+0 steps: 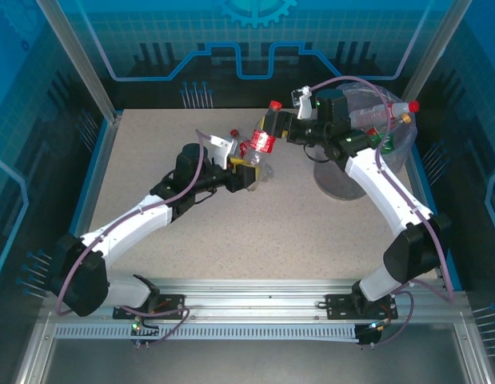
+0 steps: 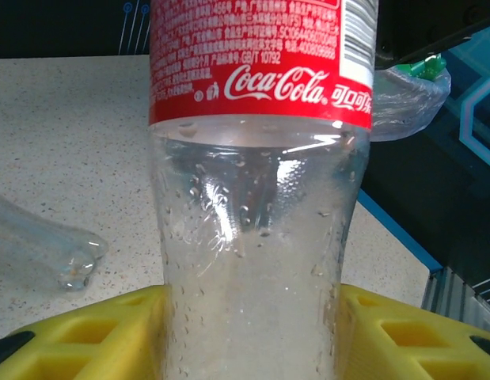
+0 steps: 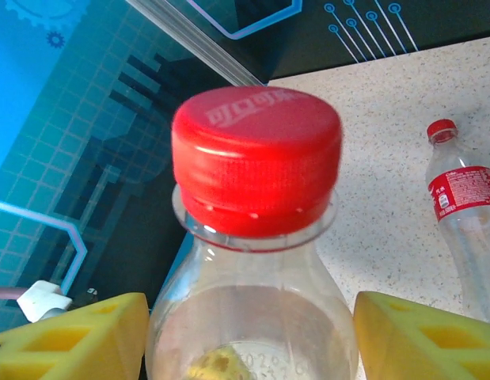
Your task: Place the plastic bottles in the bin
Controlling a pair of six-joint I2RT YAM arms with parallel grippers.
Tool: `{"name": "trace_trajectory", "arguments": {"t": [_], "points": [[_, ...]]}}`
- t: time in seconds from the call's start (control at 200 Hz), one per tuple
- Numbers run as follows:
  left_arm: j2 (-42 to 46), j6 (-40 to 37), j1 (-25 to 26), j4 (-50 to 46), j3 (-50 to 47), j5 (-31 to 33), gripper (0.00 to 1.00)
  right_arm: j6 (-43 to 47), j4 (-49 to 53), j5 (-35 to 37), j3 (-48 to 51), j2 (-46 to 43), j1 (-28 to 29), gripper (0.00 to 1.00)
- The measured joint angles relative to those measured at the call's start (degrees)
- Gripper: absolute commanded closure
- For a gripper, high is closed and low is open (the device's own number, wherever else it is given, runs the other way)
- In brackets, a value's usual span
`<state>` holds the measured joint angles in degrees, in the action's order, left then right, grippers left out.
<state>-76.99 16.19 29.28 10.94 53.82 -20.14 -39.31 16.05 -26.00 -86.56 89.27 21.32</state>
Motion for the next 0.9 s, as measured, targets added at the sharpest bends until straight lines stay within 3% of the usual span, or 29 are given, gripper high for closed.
{"name": "trace_trajectory", "arguments": {"t": [0.345, 0.54, 0.615, 0.725, 0.901], "points": [[-1.09, 0.42, -0.09, 1.6, 0.0, -0.76, 0.47, -0.72, -0.33, -1.73, 0.11, 1.33, 0.04, 0.21], [-1.44, 0.44, -0.09, 1.57, 0.0, -0.74, 0.46, 0.0, 1.05, -2.75, -0.22, 2.6, 0.04, 0.35], [-1.55, 0.57, -0.09, 1.66, 0.0, -0.74, 0.35, 0.22, 1.44, -2.67, -0.48, 2.6, 0.04, 0.38], [-1.55, 0.9, -0.15, 1.88, 0.0, -0.68, 0.02, 0.76, 2.62, -2.38, -1.9, 2.6, 0.02, 0.41], [-0.39, 1.86, -0.68, 1.62, 0.0, 0.68, 0.01, 3.54, 3.8, 1.36, -7.08, 2.38, -0.74, 0.43]]}}
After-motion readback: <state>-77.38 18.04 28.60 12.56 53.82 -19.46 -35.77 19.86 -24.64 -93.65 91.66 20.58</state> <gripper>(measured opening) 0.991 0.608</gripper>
